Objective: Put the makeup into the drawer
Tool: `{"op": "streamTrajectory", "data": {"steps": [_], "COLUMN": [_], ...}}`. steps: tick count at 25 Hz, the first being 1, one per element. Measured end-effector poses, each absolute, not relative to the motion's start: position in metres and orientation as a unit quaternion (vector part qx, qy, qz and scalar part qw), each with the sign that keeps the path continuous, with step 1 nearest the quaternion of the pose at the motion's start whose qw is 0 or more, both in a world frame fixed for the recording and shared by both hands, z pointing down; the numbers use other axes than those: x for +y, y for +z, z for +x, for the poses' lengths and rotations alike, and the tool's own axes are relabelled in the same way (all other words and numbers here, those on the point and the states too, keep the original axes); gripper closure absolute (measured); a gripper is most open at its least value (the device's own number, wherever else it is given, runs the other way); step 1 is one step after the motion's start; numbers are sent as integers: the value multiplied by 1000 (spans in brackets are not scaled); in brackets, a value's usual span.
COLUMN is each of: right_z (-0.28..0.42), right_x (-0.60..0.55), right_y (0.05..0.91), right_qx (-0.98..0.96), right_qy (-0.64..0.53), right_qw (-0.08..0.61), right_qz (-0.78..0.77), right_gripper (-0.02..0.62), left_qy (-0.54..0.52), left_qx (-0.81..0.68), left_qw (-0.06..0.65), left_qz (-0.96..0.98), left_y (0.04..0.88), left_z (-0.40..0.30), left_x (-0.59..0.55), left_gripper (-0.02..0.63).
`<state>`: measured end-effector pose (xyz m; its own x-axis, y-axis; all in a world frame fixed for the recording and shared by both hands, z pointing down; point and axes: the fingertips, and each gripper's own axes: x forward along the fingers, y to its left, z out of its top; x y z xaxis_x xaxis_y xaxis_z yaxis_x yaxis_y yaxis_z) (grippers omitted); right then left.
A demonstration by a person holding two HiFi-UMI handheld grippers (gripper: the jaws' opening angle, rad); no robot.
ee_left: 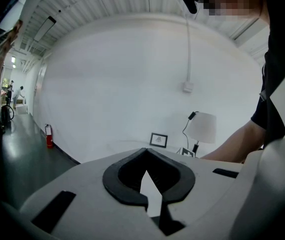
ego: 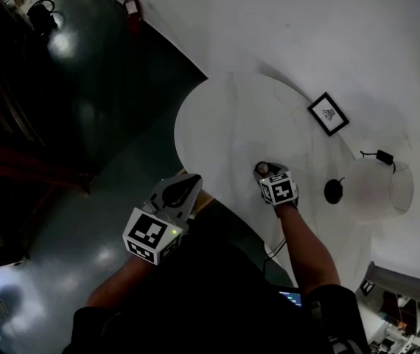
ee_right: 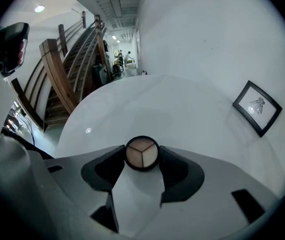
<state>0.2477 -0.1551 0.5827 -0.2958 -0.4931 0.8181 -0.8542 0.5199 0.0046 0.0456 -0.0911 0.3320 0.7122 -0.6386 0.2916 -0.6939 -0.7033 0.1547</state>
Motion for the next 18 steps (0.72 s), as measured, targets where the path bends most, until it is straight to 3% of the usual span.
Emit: {"op": "streamTrajectory", "data": {"steps": [18], "right_z": [247], "right_x": [-133], "right_y": [542], "right_qx": [-803], "right_qy": [213], "right_qw": [348], "right_qz": [435], "right_gripper": [379], "left_qy": [99], "left_qx": [-373], "left_qw": [131], "left_qz": [913], "left_y": [327], "left_z": [63], "left_x": [-68], "left_gripper": [595]}}
